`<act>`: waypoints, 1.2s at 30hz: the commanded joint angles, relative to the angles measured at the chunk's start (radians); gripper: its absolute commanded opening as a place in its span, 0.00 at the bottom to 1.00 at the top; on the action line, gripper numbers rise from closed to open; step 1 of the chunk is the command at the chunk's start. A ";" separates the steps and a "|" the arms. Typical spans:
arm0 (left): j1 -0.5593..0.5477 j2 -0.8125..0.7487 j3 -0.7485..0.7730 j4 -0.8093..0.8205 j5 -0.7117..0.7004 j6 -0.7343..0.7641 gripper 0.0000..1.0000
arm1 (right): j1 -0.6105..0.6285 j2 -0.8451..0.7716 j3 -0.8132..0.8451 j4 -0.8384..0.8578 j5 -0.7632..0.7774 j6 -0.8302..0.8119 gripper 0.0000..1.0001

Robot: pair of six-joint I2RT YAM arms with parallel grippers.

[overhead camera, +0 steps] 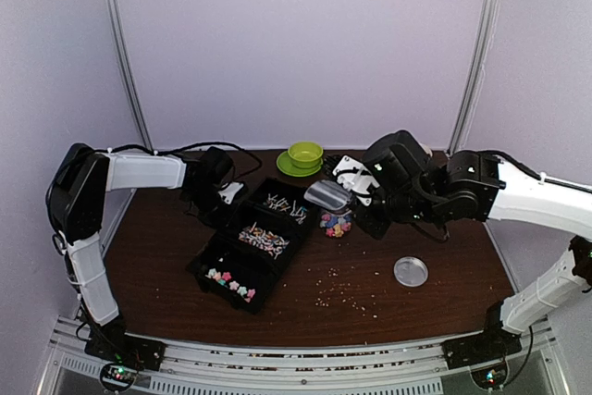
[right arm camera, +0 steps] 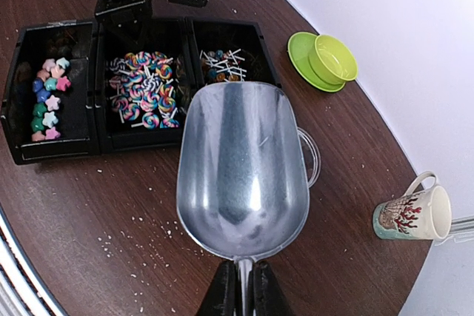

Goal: Pack the candies
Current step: Adjust the fake candies in the storage box.

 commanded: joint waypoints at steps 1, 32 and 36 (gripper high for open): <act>0.008 -0.057 -0.028 0.116 0.197 -0.038 0.00 | 0.005 -0.039 0.043 0.009 -0.024 0.025 0.00; 0.103 -0.239 -0.447 0.983 0.722 -0.636 0.00 | 0.006 -0.062 0.028 0.025 -0.044 0.020 0.00; 0.103 -0.259 -0.430 0.793 0.644 -0.561 0.00 | 0.007 -0.052 0.043 0.013 -0.060 0.021 0.00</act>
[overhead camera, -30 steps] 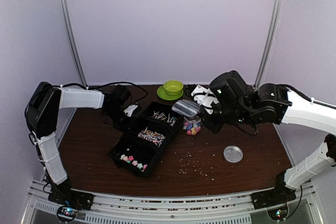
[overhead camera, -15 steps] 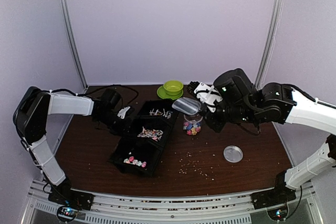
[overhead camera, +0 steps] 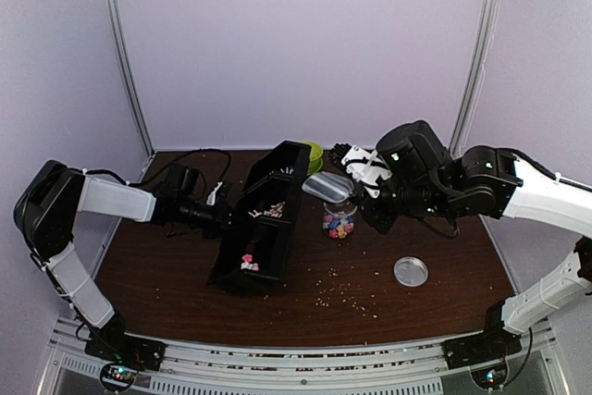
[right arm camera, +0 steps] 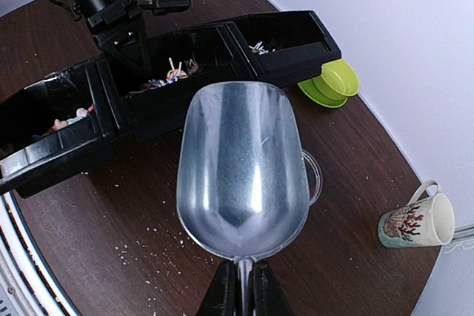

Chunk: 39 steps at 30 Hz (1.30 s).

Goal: Pack the candies
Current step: Adjust the fake candies in the storage box, then scoop the fake candies from the storage box.

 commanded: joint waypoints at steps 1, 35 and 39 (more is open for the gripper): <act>0.002 -0.041 0.060 -0.050 0.025 0.065 0.00 | 0.007 0.011 0.040 -0.004 -0.027 0.009 0.00; -0.108 -0.002 0.383 -0.773 -0.622 0.499 0.00 | 0.197 0.559 0.519 -0.422 0.163 -0.130 0.00; -0.126 0.003 0.407 -0.794 -0.675 0.502 0.00 | 0.209 0.638 0.577 -0.457 0.189 -0.130 0.00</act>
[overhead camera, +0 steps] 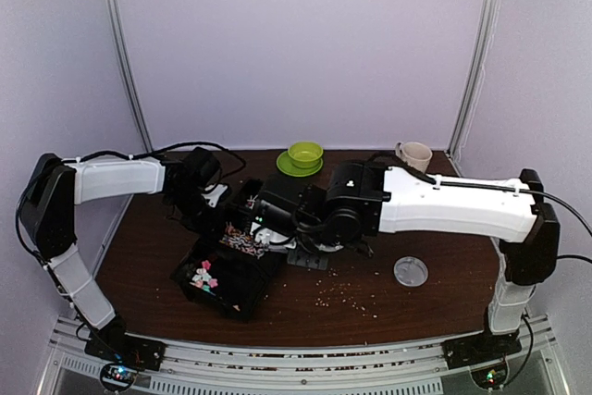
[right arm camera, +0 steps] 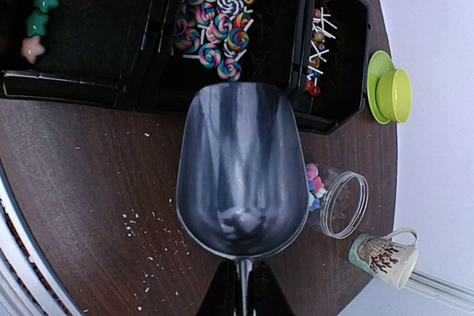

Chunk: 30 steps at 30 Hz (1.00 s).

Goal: Pack the candies
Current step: Scoop the fake candies from the storage box.

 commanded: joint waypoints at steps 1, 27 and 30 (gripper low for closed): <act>-0.021 -0.018 0.074 0.026 -0.026 0.017 0.00 | 0.013 0.081 0.074 -0.068 0.065 -0.007 0.00; -0.106 -0.037 0.099 0.069 -0.110 0.102 0.00 | 0.024 0.254 0.231 -0.094 0.183 -0.012 0.00; -0.105 -0.048 0.090 0.082 -0.100 0.104 0.00 | 0.024 0.281 0.238 -0.114 0.188 -0.012 0.00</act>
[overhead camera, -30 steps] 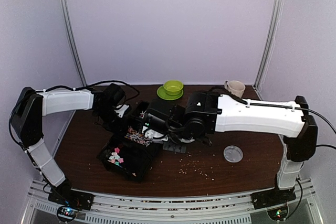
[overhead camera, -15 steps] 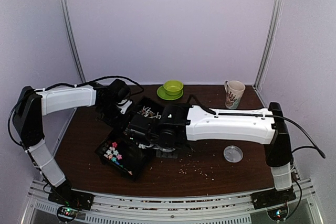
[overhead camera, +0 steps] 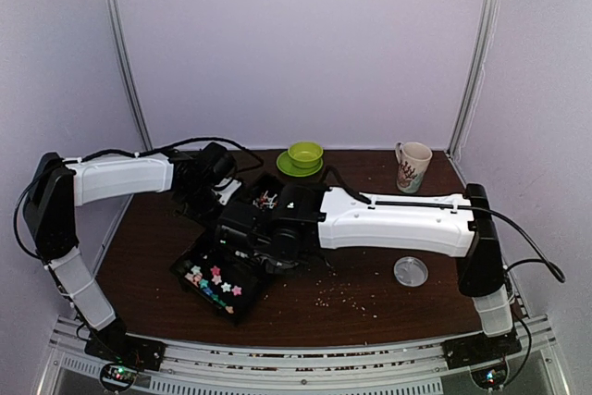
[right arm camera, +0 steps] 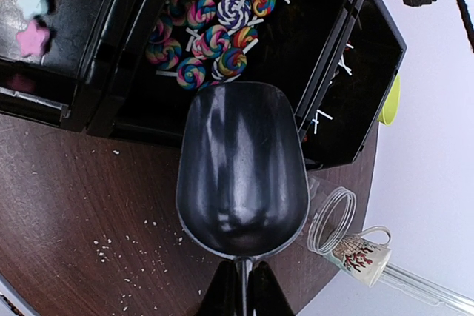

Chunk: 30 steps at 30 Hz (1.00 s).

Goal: Pack the candies
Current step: Scoop the fake candies from the storage box.

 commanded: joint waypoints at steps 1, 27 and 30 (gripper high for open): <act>-0.005 -0.063 0.001 0.129 0.066 0.004 0.00 | 0.005 0.016 0.006 -0.014 0.052 0.003 0.00; -0.004 -0.124 -0.051 0.232 0.217 0.048 0.00 | -0.008 0.144 0.030 0.171 -0.017 -0.041 0.00; -0.004 -0.138 -0.056 0.244 0.236 0.056 0.00 | -0.017 0.127 -0.004 0.211 -0.070 -0.049 0.00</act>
